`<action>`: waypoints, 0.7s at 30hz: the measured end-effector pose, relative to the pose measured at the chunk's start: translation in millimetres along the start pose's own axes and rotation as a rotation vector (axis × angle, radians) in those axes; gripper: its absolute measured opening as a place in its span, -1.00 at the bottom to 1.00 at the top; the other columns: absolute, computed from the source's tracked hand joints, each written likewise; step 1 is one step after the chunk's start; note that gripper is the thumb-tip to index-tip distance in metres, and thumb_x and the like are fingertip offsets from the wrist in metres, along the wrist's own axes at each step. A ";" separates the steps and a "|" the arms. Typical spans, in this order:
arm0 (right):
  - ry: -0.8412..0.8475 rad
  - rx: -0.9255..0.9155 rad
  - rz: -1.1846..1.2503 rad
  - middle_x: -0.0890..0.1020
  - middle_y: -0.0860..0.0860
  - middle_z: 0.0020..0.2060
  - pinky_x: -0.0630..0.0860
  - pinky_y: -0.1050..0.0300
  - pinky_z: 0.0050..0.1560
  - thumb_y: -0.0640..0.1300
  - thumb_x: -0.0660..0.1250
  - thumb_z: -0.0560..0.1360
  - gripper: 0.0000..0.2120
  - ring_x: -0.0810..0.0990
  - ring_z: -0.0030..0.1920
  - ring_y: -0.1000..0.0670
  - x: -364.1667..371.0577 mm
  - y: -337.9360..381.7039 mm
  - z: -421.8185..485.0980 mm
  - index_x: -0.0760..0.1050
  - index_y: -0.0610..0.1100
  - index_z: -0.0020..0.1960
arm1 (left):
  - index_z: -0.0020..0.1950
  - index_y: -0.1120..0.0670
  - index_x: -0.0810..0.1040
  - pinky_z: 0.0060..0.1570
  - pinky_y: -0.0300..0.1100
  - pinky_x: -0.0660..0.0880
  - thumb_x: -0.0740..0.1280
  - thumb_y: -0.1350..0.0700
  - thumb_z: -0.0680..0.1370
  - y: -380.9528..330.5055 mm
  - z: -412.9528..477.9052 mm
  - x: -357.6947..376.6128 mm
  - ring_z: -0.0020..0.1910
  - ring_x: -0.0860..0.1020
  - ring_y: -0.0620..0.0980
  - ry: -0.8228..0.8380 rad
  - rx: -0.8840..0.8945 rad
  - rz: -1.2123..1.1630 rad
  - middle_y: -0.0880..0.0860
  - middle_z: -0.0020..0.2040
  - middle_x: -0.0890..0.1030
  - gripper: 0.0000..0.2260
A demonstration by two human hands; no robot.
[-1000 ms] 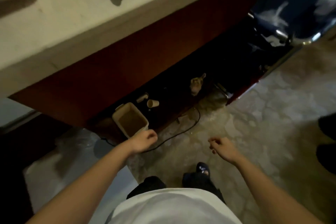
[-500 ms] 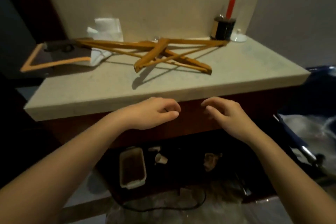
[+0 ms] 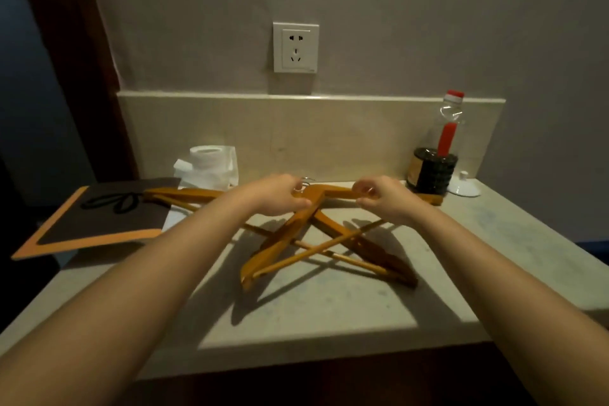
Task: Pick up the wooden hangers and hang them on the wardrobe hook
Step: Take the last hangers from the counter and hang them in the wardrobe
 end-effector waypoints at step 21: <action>-0.349 -0.433 -0.093 0.54 -0.03 0.11 0.30 0.07 0.15 -0.07 0.20 0.57 -0.62 0.47 0.16 -0.05 1.3 -34.3 47.0 0.32 -0.01 0.37 | 0.39 0.08 0.28 -0.07 -0.23 0.53 0.34 0.00 0.51 -28.1 -7.1 16.3 0.04 0.59 -0.04 -0.106 -0.172 -0.597 0.05 0.21 0.56 -0.50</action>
Point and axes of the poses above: each hand's wrist, its own z-axis towards the middle knuckle, its own x-axis out of the palm, y = z × x, the point moved 1 cm from there along z, towards the middle knuckle
